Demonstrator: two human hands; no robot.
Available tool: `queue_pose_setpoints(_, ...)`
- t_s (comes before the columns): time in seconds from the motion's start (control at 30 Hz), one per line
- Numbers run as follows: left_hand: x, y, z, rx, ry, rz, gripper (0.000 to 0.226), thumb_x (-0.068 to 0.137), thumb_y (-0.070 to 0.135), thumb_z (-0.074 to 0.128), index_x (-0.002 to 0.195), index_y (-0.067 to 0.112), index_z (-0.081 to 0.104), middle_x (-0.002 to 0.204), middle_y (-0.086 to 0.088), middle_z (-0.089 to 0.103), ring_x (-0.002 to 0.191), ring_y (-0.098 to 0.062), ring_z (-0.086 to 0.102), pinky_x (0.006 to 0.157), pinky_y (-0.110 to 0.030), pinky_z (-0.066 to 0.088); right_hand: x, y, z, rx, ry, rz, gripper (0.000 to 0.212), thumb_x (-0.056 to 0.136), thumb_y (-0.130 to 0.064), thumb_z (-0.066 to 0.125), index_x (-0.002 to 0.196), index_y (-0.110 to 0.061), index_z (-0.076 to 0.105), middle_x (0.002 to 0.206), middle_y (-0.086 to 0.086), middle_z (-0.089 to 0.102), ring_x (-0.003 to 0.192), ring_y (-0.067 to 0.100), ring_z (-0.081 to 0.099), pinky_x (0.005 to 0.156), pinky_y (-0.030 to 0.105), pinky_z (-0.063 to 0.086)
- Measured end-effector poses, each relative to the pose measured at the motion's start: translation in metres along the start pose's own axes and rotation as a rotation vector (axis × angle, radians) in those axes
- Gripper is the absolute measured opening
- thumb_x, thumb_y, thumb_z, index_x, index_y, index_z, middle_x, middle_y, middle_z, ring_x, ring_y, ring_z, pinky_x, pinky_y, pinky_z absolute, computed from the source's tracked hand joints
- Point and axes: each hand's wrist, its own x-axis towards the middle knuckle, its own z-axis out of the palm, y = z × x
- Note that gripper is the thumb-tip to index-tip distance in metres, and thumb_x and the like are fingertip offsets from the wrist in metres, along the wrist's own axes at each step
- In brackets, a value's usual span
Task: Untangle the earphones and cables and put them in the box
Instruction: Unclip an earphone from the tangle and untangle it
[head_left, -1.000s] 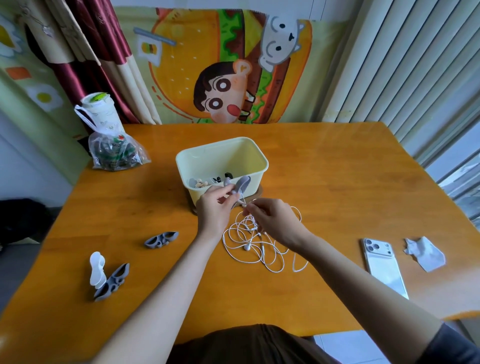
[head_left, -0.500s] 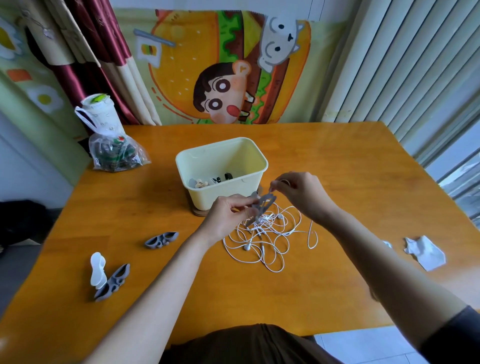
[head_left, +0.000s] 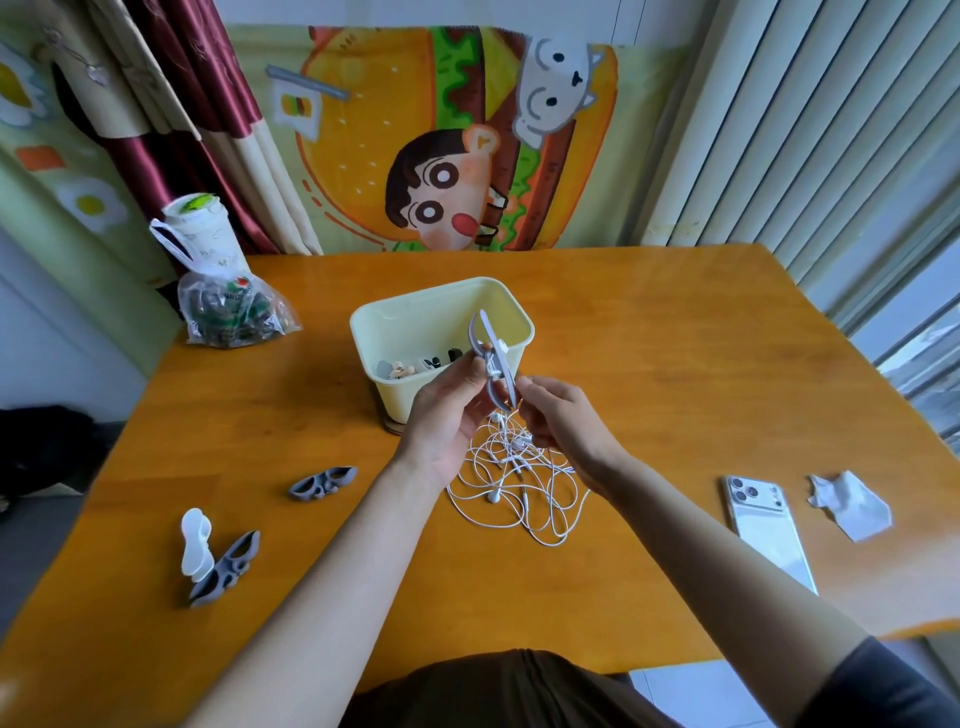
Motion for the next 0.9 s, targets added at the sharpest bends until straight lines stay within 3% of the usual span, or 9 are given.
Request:
queue_pose_setpoints(0.1,0.0,0.001,0.001,-0.044,0.023,-0.023,0.029,0.077,0.028,0.067,0.101,0.014,0.071,0.1,-0.008,0.071,0.088,-0.019,0.068,0.076,-0.027,0.057,0.001,0.001,0.002,0.053,0.001,0.031,0.03,0.1,-0.024,0.041,0.073,-0.012,0.047,0.058,-0.005,0.04,0.048,0.006,0.03,0.045,0.016,0.027)
queue_pose_setpoints(0.2,0.0,0.002,0.005,-0.063,0.051,-0.042,0.02,0.097,0.015,0.047,0.102,0.012,0.066,0.09,-0.005,0.073,0.08,-0.018,0.07,0.074,-0.027,0.057,0.002,0.003,0.004,0.046,0.006,0.044,0.031,0.1,-0.026,0.043,0.075,-0.011,0.051,0.06,-0.004,0.042,0.048,0.005,0.032,0.047,0.016,0.028)
queue_pose_setpoints(0.3,0.001,0.002,0.008,-0.065,0.113,-0.038,0.02,0.098,0.016,0.046,0.1,0.013,0.065,0.087,-0.005,0.072,0.077,-0.019,0.068,0.069,-0.028,0.056,0.002,0.005,0.008,0.007,0.019,0.036,0.034,0.101,-0.025,0.041,0.073,-0.011,0.054,0.059,-0.002,0.042,0.046,0.005,0.033,0.046,0.015,0.029)
queue_pose_setpoints(0.47,0.002,0.001,0.009,-0.03,0.313,-0.033,0.026,0.093,0.018,0.057,0.117,0.011,0.064,0.118,-0.016,0.066,0.106,-0.034,0.064,0.095,-0.05,0.05,-0.001,0.005,0.013,-0.201,0.018,-0.03,0.034,0.101,-0.022,0.038,0.074,-0.015,0.058,0.055,-0.006,0.038,0.047,0.007,0.03,0.045,0.019,0.025)
queue_pose_setpoints(0.57,0.003,-0.001,0.01,0.015,0.416,0.001,0.027,0.089,0.017,0.064,0.115,0.013,0.067,0.114,-0.012,0.069,0.104,-0.032,0.066,0.093,-0.053,0.051,-0.001,0.002,0.015,-0.306,-0.012,-0.036,0.035,0.101,-0.021,0.037,0.083,-0.006,0.062,0.053,-0.008,0.037,0.046,0.007,0.029,0.046,0.02,0.023)
queue_pose_setpoints(0.67,0.002,-0.004,0.006,0.232,0.461,0.093,0.017,0.086,0.017,0.069,0.101,0.021,0.074,0.102,-0.005,0.073,0.098,-0.026,0.068,0.087,-0.051,0.055,-0.002,0.0,0.017,-0.43,-0.046,-0.06,0.034,0.101,-0.019,0.037,0.092,-0.002,0.064,0.057,-0.005,0.04,0.048,0.008,0.032,0.045,0.019,0.025)
queue_pose_setpoints(0.77,-0.001,-0.006,0.001,0.572,0.426,0.245,0.023,0.085,0.013,0.07,0.108,0.01,0.072,0.093,0.0,0.072,0.093,-0.017,0.068,0.082,-0.038,0.058,-0.005,-0.002,0.015,-0.562,-0.058,-0.135,0.03,0.1,-0.016,0.038,0.093,-0.009,0.067,0.058,-0.003,0.045,0.046,0.007,0.034,0.043,0.016,0.027)
queue_pose_setpoints(0.83,-0.002,-0.006,0.003,0.564,0.444,0.248,0.024,0.085,0.012,0.069,0.109,0.008,0.071,0.089,0.005,0.072,0.09,-0.015,0.069,0.08,-0.033,0.058,-0.006,-0.003,0.014,-0.602,-0.064,-0.158,0.029,0.099,-0.014,0.04,0.093,-0.007,0.067,0.057,-0.003,0.046,0.041,0.006,0.037,0.042,0.014,0.028)
queue_pose_setpoints(0.9,0.001,-0.003,0.004,0.309,0.499,0.133,0.024,0.087,0.012,0.067,0.111,0.008,0.07,0.091,0.004,0.072,0.091,-0.017,0.069,0.079,-0.033,0.058,-0.007,-0.004,0.012,-0.619,-0.04,-0.172,0.029,0.098,-0.015,0.041,0.092,-0.007,0.068,0.058,-0.002,0.048,0.042,0.006,0.037,0.042,0.015,0.028)
